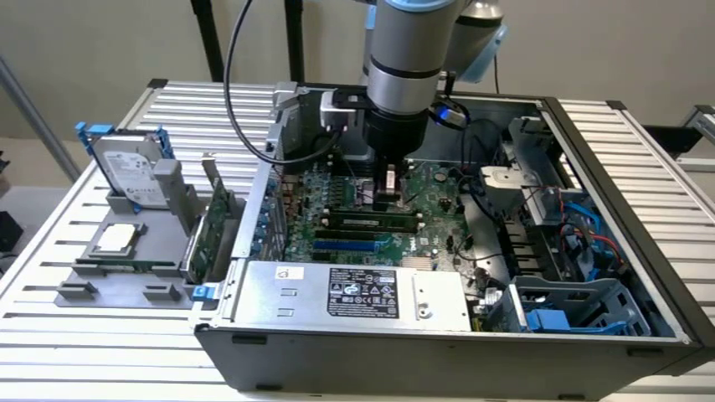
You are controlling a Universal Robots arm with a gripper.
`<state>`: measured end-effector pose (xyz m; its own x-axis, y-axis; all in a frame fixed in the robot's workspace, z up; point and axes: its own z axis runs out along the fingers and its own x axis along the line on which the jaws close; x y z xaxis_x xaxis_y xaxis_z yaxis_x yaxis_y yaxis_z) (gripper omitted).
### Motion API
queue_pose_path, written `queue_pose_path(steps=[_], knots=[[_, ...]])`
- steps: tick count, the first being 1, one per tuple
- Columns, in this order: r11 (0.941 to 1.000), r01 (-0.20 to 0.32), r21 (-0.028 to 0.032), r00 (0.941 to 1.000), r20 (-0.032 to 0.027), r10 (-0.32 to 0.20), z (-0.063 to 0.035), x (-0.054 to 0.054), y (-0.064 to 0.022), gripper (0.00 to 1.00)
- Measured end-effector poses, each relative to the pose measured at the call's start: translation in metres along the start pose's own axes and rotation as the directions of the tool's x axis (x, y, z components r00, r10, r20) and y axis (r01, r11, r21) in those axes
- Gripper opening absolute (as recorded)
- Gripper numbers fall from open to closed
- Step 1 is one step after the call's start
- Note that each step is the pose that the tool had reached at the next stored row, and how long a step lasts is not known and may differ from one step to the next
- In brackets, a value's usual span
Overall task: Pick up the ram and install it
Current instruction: 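Press down the ram until it locks into place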
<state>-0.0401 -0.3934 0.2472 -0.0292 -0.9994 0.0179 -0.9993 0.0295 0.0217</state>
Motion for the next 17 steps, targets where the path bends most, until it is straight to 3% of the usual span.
queue_pose_path(steps=[17], knots=[[1.0,0.0,0.0036,1.0,-0.0007,0.0,0.0228,-0.002,0.0046,0.0]])
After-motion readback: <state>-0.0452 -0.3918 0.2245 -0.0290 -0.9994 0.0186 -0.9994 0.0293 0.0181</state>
